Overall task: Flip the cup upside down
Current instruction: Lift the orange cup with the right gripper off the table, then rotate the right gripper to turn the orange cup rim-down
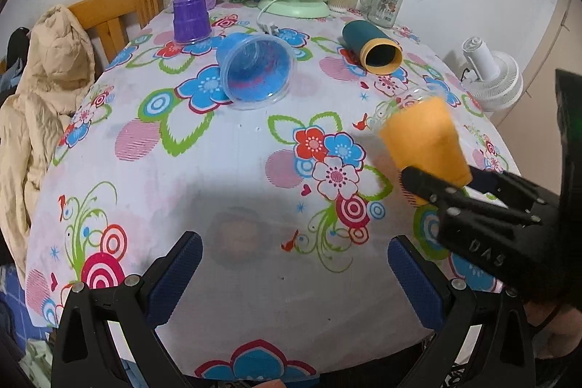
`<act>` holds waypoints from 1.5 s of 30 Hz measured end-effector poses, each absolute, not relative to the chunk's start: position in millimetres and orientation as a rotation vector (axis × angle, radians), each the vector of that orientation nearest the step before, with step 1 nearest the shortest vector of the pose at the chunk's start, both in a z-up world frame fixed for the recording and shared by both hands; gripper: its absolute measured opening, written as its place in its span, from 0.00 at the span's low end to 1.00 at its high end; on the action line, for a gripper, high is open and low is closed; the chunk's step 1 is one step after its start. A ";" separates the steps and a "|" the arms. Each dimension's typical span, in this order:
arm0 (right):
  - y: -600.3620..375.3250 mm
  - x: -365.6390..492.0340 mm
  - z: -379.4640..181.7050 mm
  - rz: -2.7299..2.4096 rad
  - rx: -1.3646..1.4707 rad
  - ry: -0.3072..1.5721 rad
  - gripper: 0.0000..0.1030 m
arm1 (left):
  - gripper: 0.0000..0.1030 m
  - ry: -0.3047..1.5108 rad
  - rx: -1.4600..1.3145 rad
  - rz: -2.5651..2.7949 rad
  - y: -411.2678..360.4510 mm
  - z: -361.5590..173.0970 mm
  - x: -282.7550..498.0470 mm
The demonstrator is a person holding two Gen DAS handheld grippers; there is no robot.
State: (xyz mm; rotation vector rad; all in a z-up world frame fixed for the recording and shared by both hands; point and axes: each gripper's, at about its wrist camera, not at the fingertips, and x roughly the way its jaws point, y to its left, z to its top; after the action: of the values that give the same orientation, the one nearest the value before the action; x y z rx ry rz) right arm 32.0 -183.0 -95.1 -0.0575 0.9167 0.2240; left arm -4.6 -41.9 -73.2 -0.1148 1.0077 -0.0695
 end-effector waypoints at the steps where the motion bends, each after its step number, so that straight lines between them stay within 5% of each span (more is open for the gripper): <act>1: -182.0 31.6 -96.1 0.224 -0.058 0.916 0.56 | 1.00 1.006 -0.117 -0.068 -41.9 -72.7 -5.6; 9: -173.0 31.1 -98.3 0.263 -0.044 0.928 0.58 | 1.00 0.997 -0.137 -0.047 -36.5 -71.2 -7.7; 19: -190.5 25.9 -83.8 0.295 0.012 0.903 0.80 | 1.00 0.971 -0.171 -0.034 -32.2 -61.4 -4.2; 33: -276.1 1.7 -63.6 0.303 0.169 0.814 0.81 | 1.00 0.956 -0.143 -0.117 -83.1 -48.0 24.4; 45: -323.6 -3.4 -77.4 0.274 0.254 0.810 0.81 | 1.00 1.066 -0.118 -0.140 -129.1 -89.1 56.6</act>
State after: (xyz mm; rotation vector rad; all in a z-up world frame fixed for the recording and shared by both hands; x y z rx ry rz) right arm -3.4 -323.6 -77.4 0.2539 0.8096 0.2736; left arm 56.6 -129.1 -89.1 -0.1180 1.0660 -0.1401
